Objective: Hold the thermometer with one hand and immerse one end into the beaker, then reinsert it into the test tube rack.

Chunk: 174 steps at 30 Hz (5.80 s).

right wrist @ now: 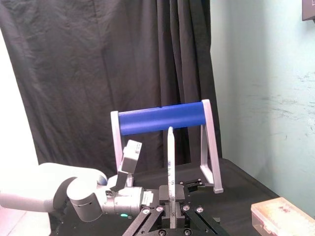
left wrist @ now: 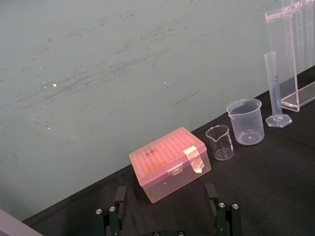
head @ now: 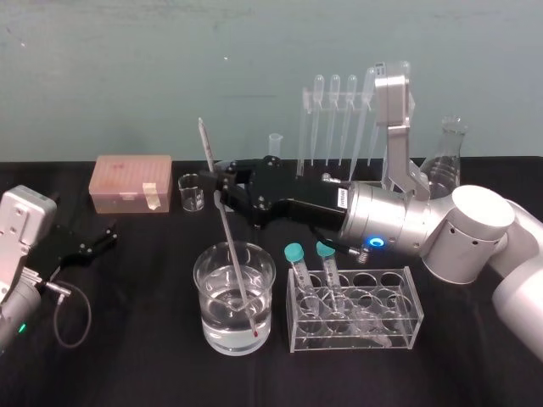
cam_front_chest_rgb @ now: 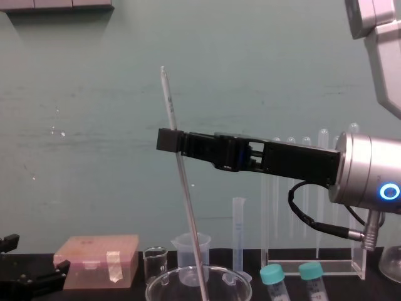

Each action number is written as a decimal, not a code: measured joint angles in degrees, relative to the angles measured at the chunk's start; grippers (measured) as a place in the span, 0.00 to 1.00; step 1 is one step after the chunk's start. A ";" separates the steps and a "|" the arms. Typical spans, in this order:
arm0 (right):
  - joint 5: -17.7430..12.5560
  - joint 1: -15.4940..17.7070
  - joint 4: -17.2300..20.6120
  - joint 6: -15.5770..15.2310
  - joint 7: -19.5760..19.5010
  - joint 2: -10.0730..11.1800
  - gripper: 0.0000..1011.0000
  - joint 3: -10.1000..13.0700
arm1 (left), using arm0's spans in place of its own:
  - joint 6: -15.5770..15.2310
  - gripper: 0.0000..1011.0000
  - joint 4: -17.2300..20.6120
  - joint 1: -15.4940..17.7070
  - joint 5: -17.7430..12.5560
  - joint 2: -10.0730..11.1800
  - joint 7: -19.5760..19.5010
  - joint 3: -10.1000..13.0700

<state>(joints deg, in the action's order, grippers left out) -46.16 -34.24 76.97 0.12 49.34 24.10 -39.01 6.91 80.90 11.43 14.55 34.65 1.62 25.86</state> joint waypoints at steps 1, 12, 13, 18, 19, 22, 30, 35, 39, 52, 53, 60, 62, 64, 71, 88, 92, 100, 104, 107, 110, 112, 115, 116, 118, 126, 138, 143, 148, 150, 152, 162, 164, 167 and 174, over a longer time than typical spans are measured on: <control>0.02 -0.05 -0.03 0.00 0.02 -0.02 0.06 -0.05 | 0.00 1.00 0.00 0.00 0.00 0.00 0.00 0.00; 0.36 -0.10 0.07 0.03 0.05 0.02 0.06 -0.20 | 0.00 1.00 0.00 0.00 0.00 0.00 0.00 0.00; 0.36 -0.10 0.07 0.03 0.05 0.02 0.06 -0.20 | 0.00 1.00 0.00 0.00 0.00 0.00 0.00 0.00; 0.34 -0.10 0.08 0.06 0.04 0.03 0.06 -0.20 | 0.00 1.00 0.00 0.00 0.00 0.00 0.00 0.00; 0.34 -0.10 0.08 0.06 0.03 0.02 0.06 -0.20 | 0.00 1.00 0.00 0.00 0.00 0.00 0.00 0.00; 0.33 -0.10 0.08 0.07 0.02 0.03 0.06 -0.19 | 0.00 1.00 0.00 0.00 0.00 0.00 0.00 0.00; 0.30 -0.10 0.08 0.10 0.01 0.03 0.06 -0.16 | 0.00 1.00 0.00 0.00 0.00 0.00 0.00 0.00; 0.29 -0.10 0.08 0.10 0.00 0.03 0.06 -0.13 | 0.00 1.00 0.00 0.00 0.00 0.00 0.00 0.00; 0.28 -0.10 0.08 0.10 -0.01 0.03 0.06 -0.12 | 0.00 1.00 0.00 0.00 0.00 0.00 0.00 0.00; 0.24 -0.10 0.08 0.10 -0.03 0.03 0.06 -0.12 | 0.00 1.00 0.00 0.00 0.00 0.00 0.00 0.00; 0.24 -0.10 0.08 0.10 -0.03 0.02 0.06 -0.12 | 0.00 1.00 0.00 0.00 0.00 0.00 0.00 0.00; 0.24 -0.10 0.08 0.10 -0.02 0.03 0.06 -0.12 | 0.00 1.00 0.00 0.00 0.00 0.00 0.00 0.00; 0.24 -0.10 0.07 0.10 -0.03 0.03 0.06 -0.12 | 0.00 1.00 0.00 0.00 0.00 0.00 0.00 0.00; 0.24 -0.10 0.08 0.10 -0.03 0.03 0.06 -0.12 | 0.00 1.00 0.00 0.00 0.00 0.00 0.00 0.00; 0.24 -0.10 0.08 0.10 -0.03 0.02 0.06 -0.12 | 0.00 1.00 0.00 0.00 0.00 0.00 0.00 0.00; 0.24 -0.10 0.08 0.10 -0.02 0.03 0.06 -0.12 | 0.00 1.00 0.00 0.00 0.00 0.00 0.00 0.00; 0.24 -0.10 0.08 0.10 -0.02 0.03 0.06 -0.12 | 0.00 1.00 0.00 0.00 0.00 0.00 0.00 0.00; 0.24 -0.10 0.07 0.10 -0.02 0.03 0.06 -0.12 | 0.00 1.00 0.00 0.00 0.00 0.00 0.00 0.00; 0.24 -0.10 0.08 0.10 -0.02 0.03 0.06 -0.12 | 0.00 1.00 0.00 0.00 0.00 0.00 0.00 0.00; 0.24 -0.10 0.07 0.10 -0.02 0.03 0.06 -0.12 | 0.00 1.00 0.00 0.00 0.00 0.00 0.00 0.00; 0.24 -0.10 0.08 0.10 -0.02 0.03 0.06 -0.12 | 0.00 1.00 0.00 0.00 0.00 0.00 0.00 0.00; 0.24 -0.10 0.08 0.10 -0.02 0.03 0.06 -0.12 | 0.00 1.00 0.00 0.00 0.00 0.00 0.00 0.00; 0.24 -0.10 0.07 0.10 -0.02 0.03 0.06 -0.12 | 0.00 1.00 0.00 0.00 0.00 0.00 0.00 0.00; 0.24 -0.10 0.08 0.10 -0.02 0.03 0.06 -0.12 | 0.00 1.00 0.00 0.00 0.00 0.00 0.00 0.00; 0.24 -0.10 0.08 0.10 -0.02 0.03 0.06 -0.12 | 0.00 1.00 0.00 0.00 0.00 0.00 0.00 0.00; 0.24 -0.10 0.08 0.10 -0.02 0.03 0.06 -0.12 | 0.00 1.00 0.00 0.00 0.00 0.00 0.00 0.00; 0.24 -0.10 0.08 0.10 -0.02 0.03 0.06 -0.12 | 0.00 1.00 0.00 0.00 0.00 0.00 0.00 0.00; 0.24 -0.10 0.08 0.10 -0.02 0.03 0.06 -0.12 | 0.00 1.00 0.00 0.00 0.00 0.00 0.00 0.00; 0.24 -0.10 0.08 0.10 -0.02 0.03 0.06 -0.12 | 0.00 1.00 0.00 0.00 0.00 0.00 0.00 0.00; 0.24 -0.10 0.08 0.10 -0.02 0.03 0.06 -0.12 | 0.00 1.00 0.00 0.00 0.00 0.00 0.00 0.00; 0.24 -0.10 0.08 0.10 -0.02 0.03 0.06 -0.12 | 0.00 1.00 0.00 0.00 0.00 0.00 0.00 0.00; -0.89 -0.16 0.29 0.09 0.40 -0.14 0.06 0.43 | 0.00 1.00 0.00 0.00 0.00 0.00 0.00 0.00; -1.48 -0.30 0.89 0.04 0.62 -0.02 0.06 0.78 | 0.00 1.00 0.00 0.00 0.00 0.00 0.00 0.00; -2.63 -0.76 2.08 -0.33 1.09 0.38 0.06 1.48 | 0.00 1.00 0.00 0.00 0.00 0.00 0.00 0.00; -5.80 -3.16 5.31 -1.08 2.47 1.85 0.06 3.55 | 0.00 1.00 0.00 0.00 0.00 0.00 0.00 0.00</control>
<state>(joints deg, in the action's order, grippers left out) -51.97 -37.40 82.28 -0.96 51.81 25.96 -35.47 6.91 80.90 11.43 14.55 34.65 1.62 25.86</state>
